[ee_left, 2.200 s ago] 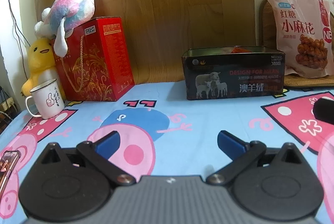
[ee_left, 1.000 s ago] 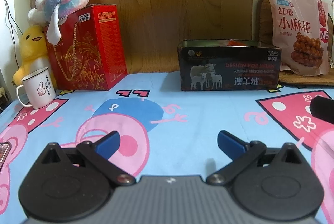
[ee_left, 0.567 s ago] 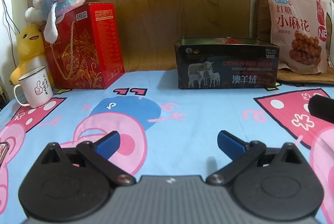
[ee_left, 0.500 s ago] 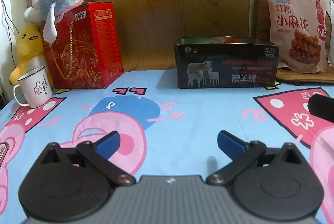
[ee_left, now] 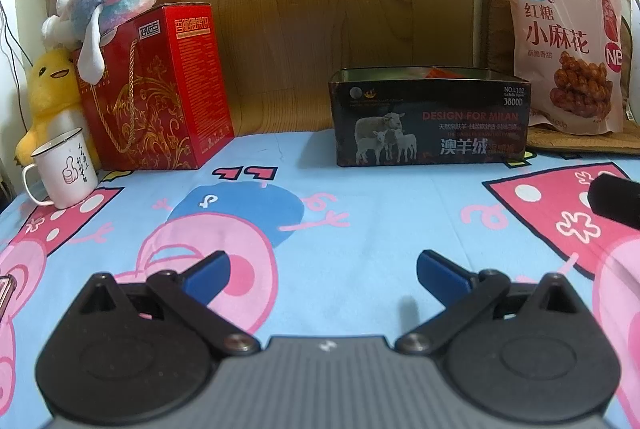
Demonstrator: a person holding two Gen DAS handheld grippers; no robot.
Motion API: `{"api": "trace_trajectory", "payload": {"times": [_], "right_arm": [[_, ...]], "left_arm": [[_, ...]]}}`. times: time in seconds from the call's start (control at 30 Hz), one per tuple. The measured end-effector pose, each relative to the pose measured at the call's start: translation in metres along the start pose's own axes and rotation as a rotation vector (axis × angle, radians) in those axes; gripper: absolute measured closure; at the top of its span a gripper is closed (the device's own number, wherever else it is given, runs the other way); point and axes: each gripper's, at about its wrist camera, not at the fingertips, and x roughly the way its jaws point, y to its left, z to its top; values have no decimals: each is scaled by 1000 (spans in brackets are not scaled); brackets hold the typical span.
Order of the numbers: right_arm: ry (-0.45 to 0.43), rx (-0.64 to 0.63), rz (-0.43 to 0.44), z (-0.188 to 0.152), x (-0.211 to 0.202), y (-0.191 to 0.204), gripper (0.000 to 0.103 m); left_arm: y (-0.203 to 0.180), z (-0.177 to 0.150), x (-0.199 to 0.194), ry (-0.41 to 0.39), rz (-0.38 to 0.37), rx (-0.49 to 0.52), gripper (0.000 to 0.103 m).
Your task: Organize snacks
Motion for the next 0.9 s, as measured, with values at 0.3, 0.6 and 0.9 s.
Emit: {"api": "trace_trajectory", "payload": {"times": [0.3,0.6,0.9], "right_arm": [[0,0,0,0,0,0,19],[1,0,0,0,0,0,19],[1,0,0,0,0,0,19]], "left_arm": [[-1,0,0,-1,-2,3,0],[-2,0,-1,-3,0,10,0],[-2,0,-1,-4,0,14,0]]}}
